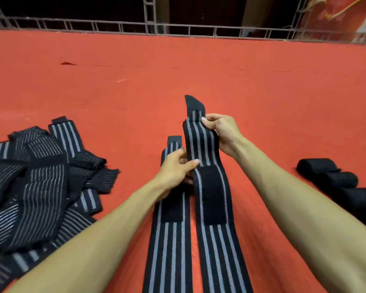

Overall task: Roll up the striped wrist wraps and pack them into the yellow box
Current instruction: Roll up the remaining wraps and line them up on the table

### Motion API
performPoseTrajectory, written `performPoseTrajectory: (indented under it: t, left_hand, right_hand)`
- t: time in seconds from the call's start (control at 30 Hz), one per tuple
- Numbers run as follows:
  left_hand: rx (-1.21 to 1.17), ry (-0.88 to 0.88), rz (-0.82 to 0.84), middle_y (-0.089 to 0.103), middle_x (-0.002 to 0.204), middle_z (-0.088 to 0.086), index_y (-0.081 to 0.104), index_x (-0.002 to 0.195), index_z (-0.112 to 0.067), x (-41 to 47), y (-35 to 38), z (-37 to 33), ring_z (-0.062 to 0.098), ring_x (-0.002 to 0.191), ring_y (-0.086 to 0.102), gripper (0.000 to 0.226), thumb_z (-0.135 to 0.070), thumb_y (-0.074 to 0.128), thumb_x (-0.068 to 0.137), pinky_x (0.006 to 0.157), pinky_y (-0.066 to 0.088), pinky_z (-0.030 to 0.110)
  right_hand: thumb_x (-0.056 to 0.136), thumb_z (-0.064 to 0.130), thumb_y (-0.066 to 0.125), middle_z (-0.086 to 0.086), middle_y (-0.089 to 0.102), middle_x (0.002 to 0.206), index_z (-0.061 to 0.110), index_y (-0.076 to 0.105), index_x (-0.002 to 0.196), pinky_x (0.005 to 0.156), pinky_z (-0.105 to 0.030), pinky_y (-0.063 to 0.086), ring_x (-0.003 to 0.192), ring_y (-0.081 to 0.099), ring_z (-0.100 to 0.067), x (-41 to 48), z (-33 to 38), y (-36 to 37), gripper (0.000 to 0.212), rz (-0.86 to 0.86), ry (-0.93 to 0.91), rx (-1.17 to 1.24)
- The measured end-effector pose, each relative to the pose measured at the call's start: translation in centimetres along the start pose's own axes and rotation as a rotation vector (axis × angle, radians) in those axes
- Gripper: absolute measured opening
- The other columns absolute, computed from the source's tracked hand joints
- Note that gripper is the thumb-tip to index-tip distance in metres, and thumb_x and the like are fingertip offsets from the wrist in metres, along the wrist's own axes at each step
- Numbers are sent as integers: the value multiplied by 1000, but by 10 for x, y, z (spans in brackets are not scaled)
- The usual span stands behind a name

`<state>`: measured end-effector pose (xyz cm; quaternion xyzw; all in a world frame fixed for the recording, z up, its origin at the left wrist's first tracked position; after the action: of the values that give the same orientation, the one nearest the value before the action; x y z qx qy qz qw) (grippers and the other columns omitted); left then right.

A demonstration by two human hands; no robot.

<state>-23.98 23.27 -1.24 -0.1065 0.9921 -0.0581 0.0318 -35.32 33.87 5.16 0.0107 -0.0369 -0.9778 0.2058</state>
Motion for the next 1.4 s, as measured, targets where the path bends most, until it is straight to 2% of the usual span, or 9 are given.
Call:
performPoseTrajectory:
  t: [0.27, 0.43, 0.57, 0.7, 0.83, 0.93, 1.1, 1.23, 1.4]
  left_hand:
    - [-301, -97, 10, 70, 92, 13, 63, 112, 3, -24, -41, -41, 13, 65, 65, 20, 0, 54, 94, 65, 56, 25]
    - [-5, -187, -60, 70, 92, 13, 64, 109, -3, -17, -67, 0, 23, 77, 64, 21, 0, 60, 89, 59, 52, 27]
    - [268, -192, -86, 60, 66, 0, 52, 118, -7, 9, -76, 35, 6, 50, 56, 36, -4, 67, 85, 51, 45, 22]
    - [467, -49, -221, 60, 74, -6, 56, 121, -14, 41, -82, 46, 13, 72, 59, 34, -17, 63, 87, 81, 48, 31]
    - [647, -10, -330, 62, 112, 2, 59, 127, -18, 70, -85, 53, 24, 118, 51, 34, -26, 51, 95, 105, 34, 39]
    - [736, -13, -375, 61, 127, 3, 64, 124, -27, 82, -80, 60, 27, 125, 46, 33, -35, 45, 98, 102, 29, 40]
    - [801, 3, -474, 70, 113, -7, 70, 113, -34, 90, -76, 61, 23, 116, 53, 27, -44, 52, 95, 93, 30, 38]
    - [741, 20, -470, 69, 103, -10, 70, 106, -33, 91, -78, 60, 20, 113, 53, 19, -39, 56, 94, 91, 30, 36]
    - [757, 108, -375, 59, 116, -5, 63, 110, -27, 89, -74, 56, 17, 115, 46, 19, -35, 50, 98, 89, 25, 27]
  right_hand:
    - [82, 5, 75, -9, 70, 87, 0, 68, 106, 70, -30, 56, 76, 64, -18, 9, 0, 26, 26, -73, 83, -20]
    - [76, 10, 81, 0, 64, 74, 16, 63, 69, 60, -25, 47, 71, 59, -15, 19, -37, 39, 21, -89, 112, -338]
    - [69, 17, 88, -4, 70, 84, 21, 67, 66, 66, -28, 51, 74, 63, -16, 36, -74, 38, 22, -193, 148, -474]
    - [68, 20, 88, -1, 71, 82, 22, 68, 66, 72, -27, 53, 79, 66, -15, 49, -93, 35, 20, -229, 123, -526]
    - [69, 24, 88, -2, 73, 92, 25, 69, 66, 82, -27, 49, 100, 63, -16, 59, -106, 35, 19, -245, 88, -553]
    - [71, 23, 87, 0, 71, 88, 24, 69, 69, 78, -24, 45, 100, 62, -14, 61, -109, 33, 18, -233, 74, -560]
    - [70, 22, 87, 6, 67, 77, 21, 68, 69, 66, -17, 41, 85, 62, -9, 65, -114, 31, 19, -218, 27, -574]
    - [68, 24, 88, 0, 73, 83, 20, 69, 79, 75, -26, 51, 86, 67, -13, 67, -120, 32, 22, -224, 1, -603]
    - [78, 22, 80, 6, 69, 76, 15, 75, 106, 57, -1, 39, 72, 61, -1, 56, -115, 25, 29, -114, -59, -613]
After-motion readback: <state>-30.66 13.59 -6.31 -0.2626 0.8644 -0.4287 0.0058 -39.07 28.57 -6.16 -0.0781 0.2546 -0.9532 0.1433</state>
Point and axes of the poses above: each hand's wrist, its own x-axis towards the middle knuckle, its own y-axis out of the palm, z = x × y, the point moved 3 cm from there along x, towards the middle knuckle
